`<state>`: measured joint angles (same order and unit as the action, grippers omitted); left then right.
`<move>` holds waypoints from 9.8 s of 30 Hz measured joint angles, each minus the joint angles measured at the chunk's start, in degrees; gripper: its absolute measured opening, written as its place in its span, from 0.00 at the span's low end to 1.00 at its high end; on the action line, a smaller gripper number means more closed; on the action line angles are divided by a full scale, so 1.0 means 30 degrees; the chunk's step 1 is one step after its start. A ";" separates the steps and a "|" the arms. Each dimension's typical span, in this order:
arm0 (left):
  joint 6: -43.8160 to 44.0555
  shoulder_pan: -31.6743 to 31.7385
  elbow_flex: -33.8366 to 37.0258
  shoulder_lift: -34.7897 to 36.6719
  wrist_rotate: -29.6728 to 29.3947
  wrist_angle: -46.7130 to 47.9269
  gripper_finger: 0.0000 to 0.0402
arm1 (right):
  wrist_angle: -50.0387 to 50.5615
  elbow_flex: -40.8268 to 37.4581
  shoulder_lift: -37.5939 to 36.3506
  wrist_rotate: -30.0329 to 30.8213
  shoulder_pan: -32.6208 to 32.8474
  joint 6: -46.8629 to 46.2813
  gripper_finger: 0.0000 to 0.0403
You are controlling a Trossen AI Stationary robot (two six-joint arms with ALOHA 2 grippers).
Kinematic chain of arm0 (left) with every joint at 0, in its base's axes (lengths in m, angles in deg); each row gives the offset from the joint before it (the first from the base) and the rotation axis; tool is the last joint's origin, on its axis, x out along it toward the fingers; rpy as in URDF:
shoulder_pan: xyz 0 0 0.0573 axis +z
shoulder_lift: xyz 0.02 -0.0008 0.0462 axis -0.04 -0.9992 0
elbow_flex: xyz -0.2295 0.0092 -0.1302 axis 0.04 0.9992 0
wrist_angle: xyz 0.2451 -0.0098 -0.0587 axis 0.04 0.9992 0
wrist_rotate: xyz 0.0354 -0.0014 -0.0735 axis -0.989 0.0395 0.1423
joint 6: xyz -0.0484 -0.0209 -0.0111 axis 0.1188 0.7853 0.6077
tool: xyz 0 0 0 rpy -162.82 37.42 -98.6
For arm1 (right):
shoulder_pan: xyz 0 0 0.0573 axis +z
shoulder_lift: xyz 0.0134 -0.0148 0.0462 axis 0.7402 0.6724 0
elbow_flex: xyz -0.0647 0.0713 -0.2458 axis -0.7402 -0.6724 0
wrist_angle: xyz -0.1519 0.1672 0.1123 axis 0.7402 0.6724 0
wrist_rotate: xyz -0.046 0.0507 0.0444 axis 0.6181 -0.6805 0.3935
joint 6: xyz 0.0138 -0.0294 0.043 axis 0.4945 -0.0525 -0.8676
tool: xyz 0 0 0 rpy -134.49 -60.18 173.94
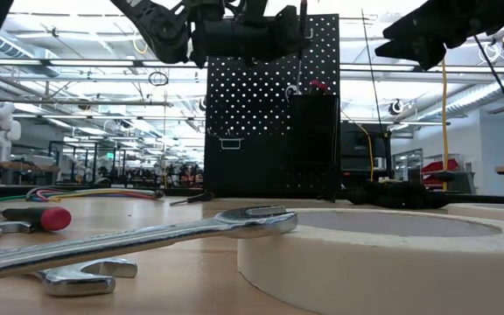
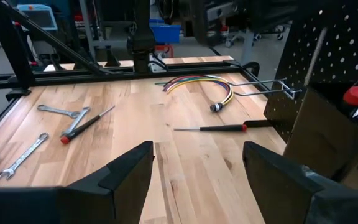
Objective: Hang tools onto peg board
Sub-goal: Put the black nut driver into the black bin on the peg board, then hang the silver wrench on the peg board
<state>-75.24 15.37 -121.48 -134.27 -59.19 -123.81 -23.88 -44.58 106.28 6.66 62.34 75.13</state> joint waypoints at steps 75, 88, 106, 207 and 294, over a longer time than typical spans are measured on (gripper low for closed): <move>0.1028 -0.2987 -0.1224 0.6469 -0.0282 1.9030 0.37 | -0.0663 -0.0007 0.0380 0.0321 -0.0007 -0.0511 0.60; 0.6617 -0.7151 0.0646 0.8133 -0.2026 2.5358 0.37 | -0.7184 -0.0007 0.5594 -0.2059 -0.0015 -0.0305 0.60; 1.3144 -1.3641 0.3942 0.8313 -0.3865 2.7631 0.37 | -1.0049 0.4141 1.5101 -0.4300 0.0176 0.0445 0.60; 0.4758 -1.0254 0.4928 0.4241 -0.2741 0.4664 0.01 | -2.2390 -0.4761 0.6615 0.0233 0.6054 0.0779 0.60; 0.2127 -0.0283 -0.2565 0.0628 -0.3762 1.1278 0.32 | -0.3449 -0.0641 0.5195 0.4816 0.5756 -0.2455 0.60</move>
<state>-68.86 14.52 -129.17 -132.38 -70.48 -89.98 -34.23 -46.50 121.87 21.11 79.61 67.76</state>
